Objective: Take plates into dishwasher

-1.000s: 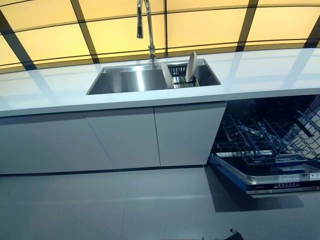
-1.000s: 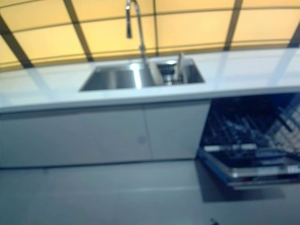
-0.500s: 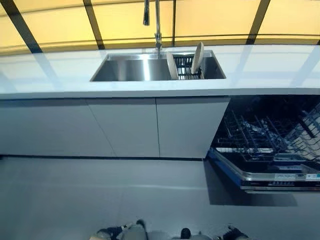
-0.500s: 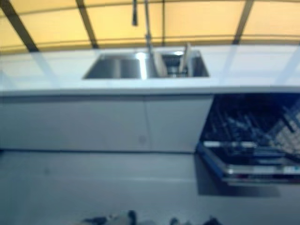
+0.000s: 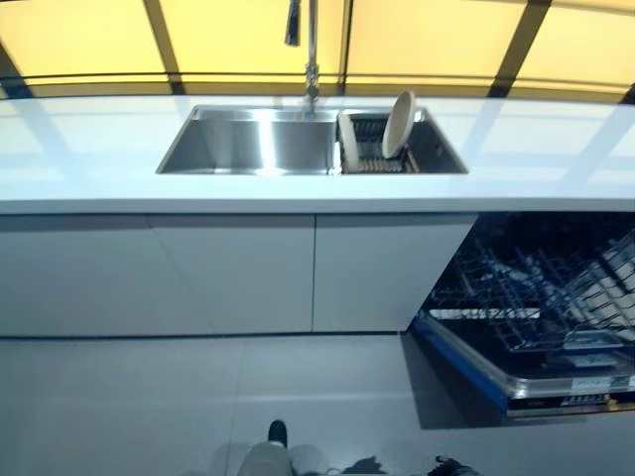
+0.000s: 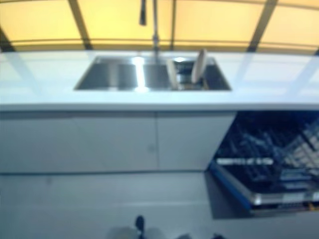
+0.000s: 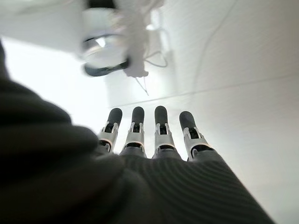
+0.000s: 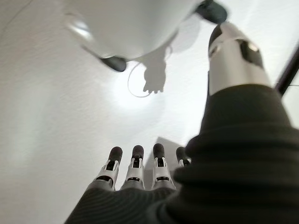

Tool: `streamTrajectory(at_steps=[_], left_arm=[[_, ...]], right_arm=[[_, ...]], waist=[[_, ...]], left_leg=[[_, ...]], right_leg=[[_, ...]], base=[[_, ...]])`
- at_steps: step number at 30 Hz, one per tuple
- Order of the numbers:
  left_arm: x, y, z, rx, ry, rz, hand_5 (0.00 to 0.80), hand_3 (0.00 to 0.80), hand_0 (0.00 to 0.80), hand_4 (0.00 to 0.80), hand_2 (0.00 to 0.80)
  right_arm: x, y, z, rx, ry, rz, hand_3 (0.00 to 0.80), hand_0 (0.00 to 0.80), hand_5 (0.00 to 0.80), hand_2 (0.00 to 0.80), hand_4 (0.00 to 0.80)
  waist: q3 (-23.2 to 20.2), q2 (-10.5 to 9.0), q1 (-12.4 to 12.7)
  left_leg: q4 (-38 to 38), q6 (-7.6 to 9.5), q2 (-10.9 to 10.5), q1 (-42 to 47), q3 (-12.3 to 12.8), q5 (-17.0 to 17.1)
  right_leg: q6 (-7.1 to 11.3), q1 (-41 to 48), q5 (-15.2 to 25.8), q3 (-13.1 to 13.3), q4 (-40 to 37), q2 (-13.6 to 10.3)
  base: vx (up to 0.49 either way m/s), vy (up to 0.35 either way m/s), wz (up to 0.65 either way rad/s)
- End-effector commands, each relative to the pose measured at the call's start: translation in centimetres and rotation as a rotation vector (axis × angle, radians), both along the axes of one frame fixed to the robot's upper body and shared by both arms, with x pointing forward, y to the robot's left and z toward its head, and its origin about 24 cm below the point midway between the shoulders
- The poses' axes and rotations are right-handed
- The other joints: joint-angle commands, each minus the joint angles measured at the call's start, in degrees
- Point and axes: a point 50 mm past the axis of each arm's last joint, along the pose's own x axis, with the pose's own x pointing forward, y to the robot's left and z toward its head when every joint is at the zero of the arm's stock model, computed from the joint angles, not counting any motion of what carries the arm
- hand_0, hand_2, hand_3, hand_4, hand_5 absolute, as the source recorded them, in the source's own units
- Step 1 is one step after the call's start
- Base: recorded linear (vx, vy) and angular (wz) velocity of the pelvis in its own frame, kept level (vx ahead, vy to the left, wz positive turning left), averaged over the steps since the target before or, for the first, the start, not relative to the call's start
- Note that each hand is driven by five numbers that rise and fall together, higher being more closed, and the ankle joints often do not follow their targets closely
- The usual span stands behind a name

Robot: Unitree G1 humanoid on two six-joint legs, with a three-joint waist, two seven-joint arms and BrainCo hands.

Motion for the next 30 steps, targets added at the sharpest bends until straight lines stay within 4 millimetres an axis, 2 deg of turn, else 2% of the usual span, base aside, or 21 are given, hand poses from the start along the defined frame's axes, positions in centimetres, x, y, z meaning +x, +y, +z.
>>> streamTrajectory(at_steps=[1,4,6,7,8,9,10,12,13,14,15,16,17,20,21,22,25,27,30], left_arm=[[-1.7,-1.2,-0.5,-0.047,0.075,0.005,0.000,0.000,0.000,0.000,0.000],[-1.5,-1.3,-0.6,-0.043,0.064,0.007,0.000,0.000,0.000,0.000,0.000],[-0.9,-1.2,-0.4,-0.041,0.053,-0.019,0.000,0.000,0.000,0.000,0.000],[-0.4,-0.9,-0.3,-0.033,0.041,-0.042,0.000,0.000,0.000,0.000,0.000],[-0.3,-0.9,-0.3,-0.031,0.040,-0.053,0.000,0.000,0.000,0.000,0.000],[0.1,-0.6,-0.1,-0.017,0.042,-0.091,0.000,0.000,0.000,0.000,0.000],[0.3,-0.4,-0.1,0.004,0.044,-0.105,0.000,0.000,0.000,0.000,0.000],[0.6,-0.2,0.1,0.030,0.039,-0.094,0.000,0.000,0.000,0.000,0.000],[1.1,0.0,0.2,0.039,0.029,-0.094,0.000,0.000,0.000,0.000,0.000],[1.4,0.1,0.3,0.045,0.023,-0.102,0.000,0.000,0.000,0.000,0.000],[1.8,0.2,0.4,0.056,0.014,-0.108,0.000,0.000,0.000,0.000,0.000],[2.4,0.4,0.6,0.067,-0.001,-0.100,0.000,0.000,0.000,0.000,0.000],[2.6,0.4,0.6,0.068,-0.008,-0.087,0.000,0.000,0.000,0.000,0.000],[1.9,0.4,0.5,0.061,0.004,-0.077,0.000,0.000,0.000,0.000,0.000],[1.1,0.2,0.2,0.059,0.014,-0.067,0.000,0.000,0.000,0.000,0.000],[0.5,0.0,0.1,0.028,0.016,-0.071,0.000,0.000,0.000,0.000,0.000],[1.2,-0.5,0.0,-0.028,-0.002,-0.191,0.000,0.000,0.000,0.000,0.000],[2.9,-1.4,0.2,-0.019,-0.049,-0.310,0.000,0.000,0.000,0.000,0.000],[3.4,-1.2,0.4,-0.014,-0.032,-0.303,0.000,0.000,0.000,0.000,0.000]], right_arm=[[0.6,-3.0,0.8,-0.092,-0.009,0.020,0.000,0.000,0.000,0.000,0.000],[0.4,-3.6,0.9,-0.124,0.017,-0.024,0.000,0.000,0.000,0.000,0.000],[-0.1,-3.9,0.9,-0.149,0.026,-0.077,0.000,0.000,0.000,0.000,0.000],[-0.6,-4.0,0.9,-0.159,0.030,-0.105,0.000,0.000,0.000,0.000,0.000],[-0.7,-4.1,0.9,-0.162,0.032,-0.112,0.000,0.000,0.000,0.000,0.000],[-1.0,-4.3,0.8,-0.166,0.032,-0.133,0.000,0.000,0.000,0.000,0.000],[-1.1,-4.4,0.9,-0.160,0.026,-0.142,0.000,0.000,0.000,0.000,0.000],[-0.8,-4.4,0.9,-0.146,0.013,-0.135,0.000,0.000,0.000,0.000,0.000],[-0.5,-4.4,1.0,-0.140,0.002,-0.131,0.000,0.000,0.000,0.000,0.000],[-0.4,-4.4,1.0,-0.136,-0.004,-0.137,0.000,0.000,0.000,0.000,0.000],[-0.2,-4.3,1.0,-0.132,-0.017,-0.143,0.000,0.000,0.000,0.000,0.000],[0.2,-4.1,1.0,-0.141,-0.031,-0.128,0.000,0.000,0.000,0.000,0.000],[0.7,-4.0,1.1,-0.151,-0.040,-0.113,0.000,0.000,0.000,0.000,0.000],[1.2,-3.9,1.2,-0.178,-0.048,-0.106,0.000,0.000,0.000,0.000,0.000],[1.2,-4.0,1.3,-0.184,-0.037,-0.096,0.000,0.000,0.000,0.000,0.000],[0.8,-4.1,1.2,-0.185,-0.031,-0.151,0.000,0.000,0.000,0.000,0.000],[0.7,-4.5,1.3,-0.188,-0.044,-0.188,0.000,0.000,0.000,0.000,0.000],[1.4,-4.9,1.7,-0.200,-0.067,-0.156,0.000,0.000,0.000,0.000,0.000],[2.2,-5.0,1.9,-0.211,-0.090,-0.116,0.000,0.000,0.000,0.000,0.000]], waist=[[-1.68,3.54,0.22],[-2.65,3.11,-0.18],[-3.54,2.60,-0.69],[-4.18,1.85,-1.38],[-4.49,1.91,-1.61],[-4.23,2.13,-3.54],[-3.39,2.31,-5.13],[-2.47,2.98,-6.92],[-1.91,2.70,-7.62],[-1.28,2.00,-8.25],[-0.72,1.06,-9.34],[0.23,0.48,-10.64],[1.00,0.39,-11.01],[1.12,-0.18,-10.20],[0.54,-0.40,-10.17],[0.20,-0.09,-10.47],[0.16,0.22,-10.60],[0.21,1.16,-10.96],[0.66,1.92,-11.19]], left_leg=[[2.17,-2.59,3.12,-10.22,-4.10,3.51],[6.46,-0.61,1.28,-10.58,-2.86,-0.66],[7.33,1.38,-0.02,-10.03,-0.42,-2.92],[5.82,3.10,-1.98,-8.40,-0.28,-3.80],[5.04,3.48,-2.32,-7.77,-0.57,-3.85],[3.25,4.49,-3.44,-4.47,-1.77,-4.31],[1.92,4.35,-3.83,-1.38,-2.87,-4.29],[-0.15,3.31,-2.88,3.02,-3.08,-4.18],[-0.95,2.68,-2.38,5.29,-3.03,-4.60],[-1.08,2.51,-2.78,6.54,-3.68,-5.66],[-0.81,2.22,-3.45,7.81,-4.77,-7.51],[-0.03,2.00,-3.54,9.29,-6.10,-10.11],[1.34,1.98,-3.27,10.02,-6.76,-12.24],[4.65,2.63,-2.91,9.97,-6.45,-14.87],[5.43,2.33,-2.30,10.92,-6.60,-15.38],[5.65,1.88,-0.71,11.99,-6.39,-15.89],[4.88,1.27,0.70,12.23,-6.16,-15.16],[1.21,0.55,1.45,12.27,-6.93,-13.40],[-1.83,-0.22,2.12,12.50,-6.94,-11.58]], right_leg=[[-0.12,5.36,-1.13,-2.21,2.07,0.51],[0.33,5.49,-0.05,-2.19,2.92,-1.01],[0.61,5.59,1.46,-2.66,5.74,-0.97],[2.13,3.37,7.61,-2.36,12.57,-2.31],[2.52,1.72,10.24,-1.74,15.00,-2.41],[3.07,-5.60,14.65,0.52,24.05,-0.87],[2.67,-12.69,17.85,0.54,26.19,-0.66],[1.70,-20.30,20.33,-0.80,21.04,-1.58],[0.87,-21.12,18.80,-2.38,12.57,-2.02],[1.30,-21.80,19.88,-3.18,6.76,-2.00],[2.55,-24.27,23.39,-2.95,-0.28,-2.56],[3.59,-27.57,26.52,-2.24,-4.55,-2.98],[3.83,-28.55,27.29,-2.33,-5.43,-2.96],[3.59,-27.45,23.82,-3.77,-2.49,-3.49],[3.56,-26.60,23.13,-3.31,-0.19,-3.37],[3.19,-26.06,20.79,-2.87,2.68,-2.88],[2.57,-24.68,19.38,-2.66,2.67,-2.59],[3.04,-25.31,19.11,-2.50,2.32,-2.37],[3.53,-25.55,19.06,-3.06,2.07,-2.69]], base=[[0.222,0.168,-0.17],[0.243,0.227,-0.22],[0.270,0.234,0.09],[0.239,0.179,0.18],[0.343,0.211,0.17],[0.343,0.129,0.22],[0.395,0.085,0.40],[0.352,-0.129,0.80],[0.359,-0.270,0.74],[0.430,-0.393,0.54],[0.472,-0.451,0.40],[0.489,-0.456,0.54],[0.372,-0.343,0.71],[0.254,-0.188,0.98],[0.413,-0.154,-0.13],[0.393,-0.103,-0.44],[0.254,-0.052,0.25],[0.114,0.020,0.14],[0.124,0.008,-0.17]])
